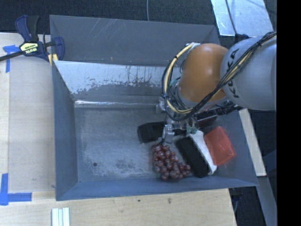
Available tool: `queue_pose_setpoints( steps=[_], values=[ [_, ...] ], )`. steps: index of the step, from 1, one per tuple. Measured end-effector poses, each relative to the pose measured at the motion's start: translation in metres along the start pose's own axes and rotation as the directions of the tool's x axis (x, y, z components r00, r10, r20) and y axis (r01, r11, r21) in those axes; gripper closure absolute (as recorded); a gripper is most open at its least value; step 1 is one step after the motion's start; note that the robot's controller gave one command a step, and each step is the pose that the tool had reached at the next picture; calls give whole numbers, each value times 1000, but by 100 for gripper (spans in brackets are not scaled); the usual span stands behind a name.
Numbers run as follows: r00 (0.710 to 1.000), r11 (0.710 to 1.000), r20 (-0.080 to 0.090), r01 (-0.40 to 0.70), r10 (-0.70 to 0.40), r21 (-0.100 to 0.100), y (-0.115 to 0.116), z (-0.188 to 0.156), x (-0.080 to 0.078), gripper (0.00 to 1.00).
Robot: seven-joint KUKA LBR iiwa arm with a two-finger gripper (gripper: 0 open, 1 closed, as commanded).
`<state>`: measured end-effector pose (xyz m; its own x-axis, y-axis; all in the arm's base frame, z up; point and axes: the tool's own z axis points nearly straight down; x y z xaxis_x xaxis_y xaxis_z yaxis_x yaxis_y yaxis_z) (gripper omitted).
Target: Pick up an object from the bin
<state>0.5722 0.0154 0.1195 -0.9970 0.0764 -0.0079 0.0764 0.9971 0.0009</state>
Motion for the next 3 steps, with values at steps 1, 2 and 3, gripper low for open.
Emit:
queue_pose_setpoints(
  steps=[1, 2, 3],
  values=[
    [995, 995, -2, 105, -105, 0, -6, 25, 1, 0],
    [842, 842, -1, -539, 539, 1, 1, 48, -2, 100],
    [843, 843, 0, -538, 538, 1, 1, 48, -2, 100]
  ],
)
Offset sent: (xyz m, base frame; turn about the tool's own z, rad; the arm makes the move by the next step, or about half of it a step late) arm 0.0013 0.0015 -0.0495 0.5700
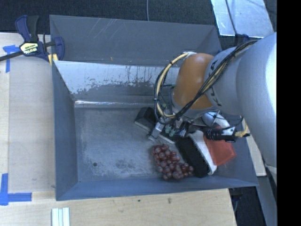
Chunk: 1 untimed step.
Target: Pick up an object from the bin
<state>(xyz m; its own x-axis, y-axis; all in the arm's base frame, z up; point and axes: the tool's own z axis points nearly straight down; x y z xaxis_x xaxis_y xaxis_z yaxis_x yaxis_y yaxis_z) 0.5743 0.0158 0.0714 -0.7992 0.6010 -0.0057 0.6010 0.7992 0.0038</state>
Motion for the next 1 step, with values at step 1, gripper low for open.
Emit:
queue_pose_setpoints(
  steps=[1],
  values=[
    [1000, 1000, 0, 1, -1, 0, 0, 0, 0, 100]
  ],
)
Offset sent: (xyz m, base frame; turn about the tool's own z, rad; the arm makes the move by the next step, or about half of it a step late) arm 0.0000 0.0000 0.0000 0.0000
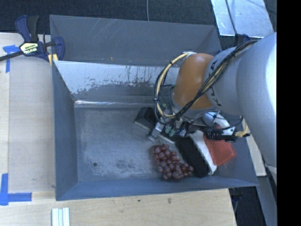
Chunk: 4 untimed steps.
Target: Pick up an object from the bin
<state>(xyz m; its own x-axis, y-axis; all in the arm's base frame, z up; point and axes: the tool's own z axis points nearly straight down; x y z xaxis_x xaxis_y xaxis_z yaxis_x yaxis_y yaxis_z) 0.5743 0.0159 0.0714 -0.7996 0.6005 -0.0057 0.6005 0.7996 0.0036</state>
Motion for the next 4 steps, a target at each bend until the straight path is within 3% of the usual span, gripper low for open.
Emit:
queue_pose_setpoints(
  steps=[1, 2, 3, 4],
  values=[
    [1000, 1000, 0, 0, 0, 0, 0, 0, 0, 100],
    [1000, 1000, -7, 5, -5, 6, -5, -28, 10, 100],
    [1000, 1000, -1, 3, -3, 2, -12, -52, 23, 100],
    [1000, 1000, -10, 26, -25, 9, -13, -78, 21, 100]
  ],
)
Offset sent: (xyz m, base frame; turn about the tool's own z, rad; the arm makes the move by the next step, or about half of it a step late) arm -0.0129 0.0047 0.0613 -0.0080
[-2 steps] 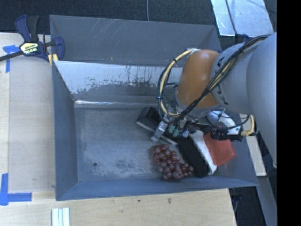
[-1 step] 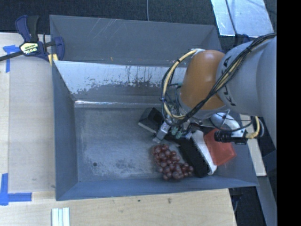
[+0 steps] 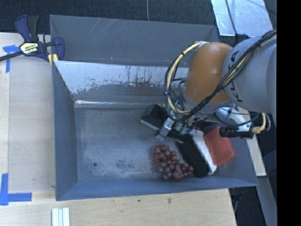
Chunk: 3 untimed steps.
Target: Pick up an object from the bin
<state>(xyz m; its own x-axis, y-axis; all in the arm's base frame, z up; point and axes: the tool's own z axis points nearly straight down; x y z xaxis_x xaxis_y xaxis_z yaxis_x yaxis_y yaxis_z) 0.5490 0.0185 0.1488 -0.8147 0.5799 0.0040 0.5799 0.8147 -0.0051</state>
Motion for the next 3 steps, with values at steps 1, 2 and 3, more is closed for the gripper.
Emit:
queue_pose_setpoints(
  steps=[1, 2, 3],
  values=[
    [1000, 1000, 7, 10, -10, -5, 5, -9, -5, 100],
    [1000, 1000, 5, 14, -14, -3, 6, -4, -6, 100],
    [992, 992, 3, 125, -125, 0, 20, -20, -19, 100]
  ],
)
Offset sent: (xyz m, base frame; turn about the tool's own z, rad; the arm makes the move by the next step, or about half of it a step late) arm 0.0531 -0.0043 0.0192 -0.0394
